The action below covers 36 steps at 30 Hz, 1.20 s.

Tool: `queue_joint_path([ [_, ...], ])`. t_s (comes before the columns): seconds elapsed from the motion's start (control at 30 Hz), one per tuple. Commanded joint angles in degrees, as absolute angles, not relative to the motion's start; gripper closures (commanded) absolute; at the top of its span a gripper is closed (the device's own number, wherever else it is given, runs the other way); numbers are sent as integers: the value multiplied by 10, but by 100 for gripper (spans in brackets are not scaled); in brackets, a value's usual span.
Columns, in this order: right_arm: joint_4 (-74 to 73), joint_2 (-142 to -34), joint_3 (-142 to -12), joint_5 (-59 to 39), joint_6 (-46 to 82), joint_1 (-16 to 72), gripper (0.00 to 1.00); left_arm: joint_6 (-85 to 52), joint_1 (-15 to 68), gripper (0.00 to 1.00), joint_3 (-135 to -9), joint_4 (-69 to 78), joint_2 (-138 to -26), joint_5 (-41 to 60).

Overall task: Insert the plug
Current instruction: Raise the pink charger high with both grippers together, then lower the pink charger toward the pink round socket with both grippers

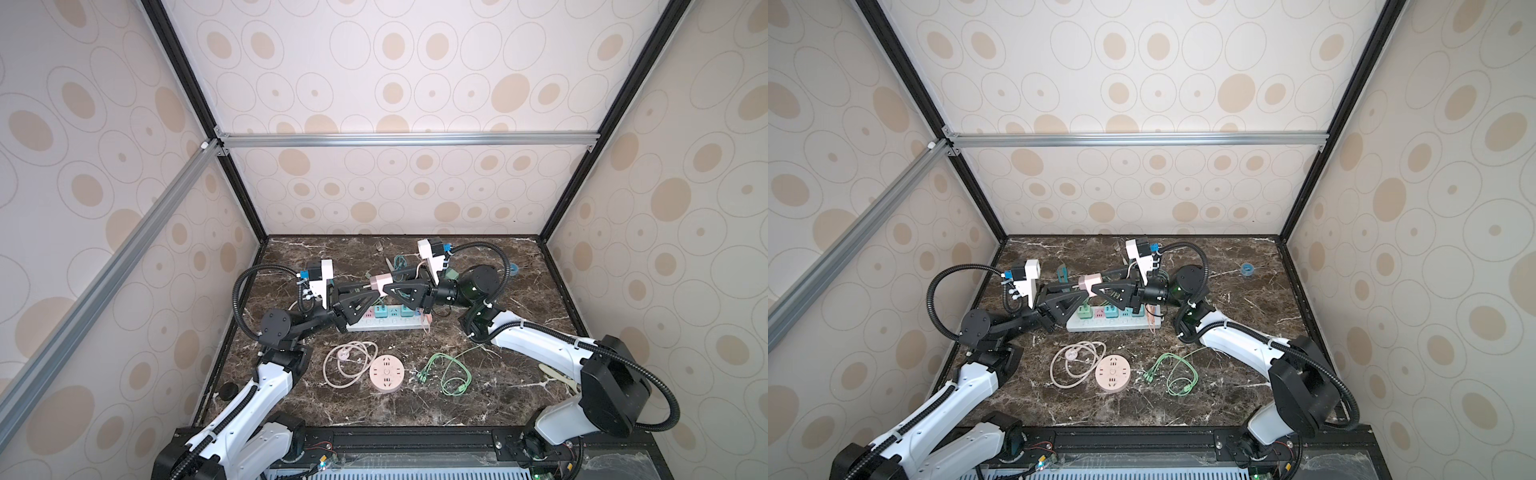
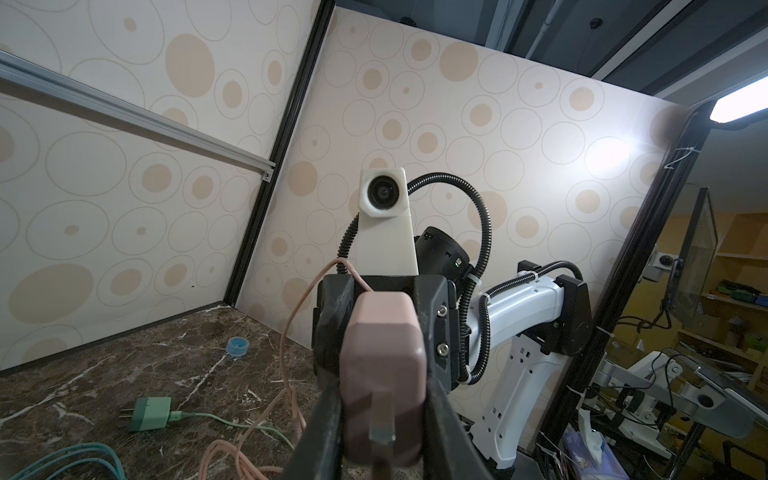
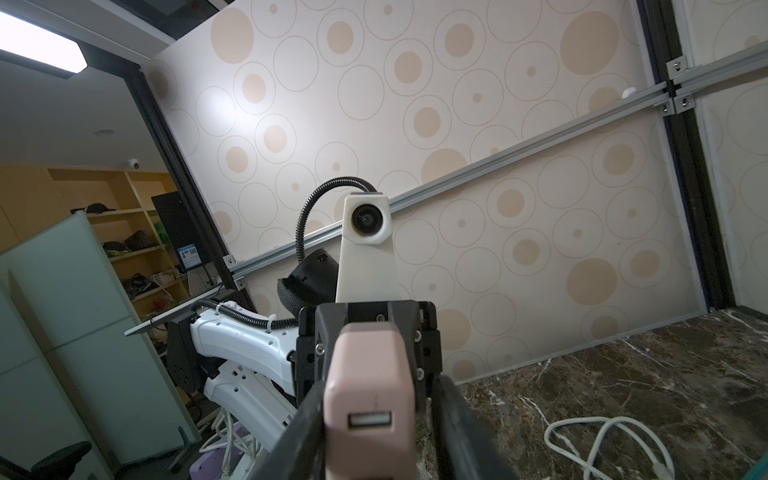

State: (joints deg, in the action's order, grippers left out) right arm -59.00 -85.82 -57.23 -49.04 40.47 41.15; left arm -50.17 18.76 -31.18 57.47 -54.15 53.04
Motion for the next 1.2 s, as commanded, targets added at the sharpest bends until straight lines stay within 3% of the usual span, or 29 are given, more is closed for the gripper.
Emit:
queue_joint_path([
  [0.0,-596,-856,-588,-504,400,418,63,-505,189,100,-314,596,-536,541],
  [0.17,-585,-852,-590,-508,399,418,73,-494,190,99,-316,575,-533,537],
  [0.27,-551,-846,-592,-507,380,418,78,-486,190,87,-316,558,-530,533],
  [0.33,-526,-838,-591,-506,367,418,79,-477,189,65,-316,540,-525,534],
  [0.43,-447,-812,-595,-490,314,417,83,-453,190,45,-319,494,-511,533],
  [0.67,-262,-742,-585,-444,209,385,90,-381,190,29,-327,343,-461,504],
  [0.87,-152,-694,-577,-427,144,358,91,-341,189,26,-325,242,-434,460],
  [1.17,151,-669,-617,-340,-40,359,92,-281,190,34,-377,-45,-466,357],
])
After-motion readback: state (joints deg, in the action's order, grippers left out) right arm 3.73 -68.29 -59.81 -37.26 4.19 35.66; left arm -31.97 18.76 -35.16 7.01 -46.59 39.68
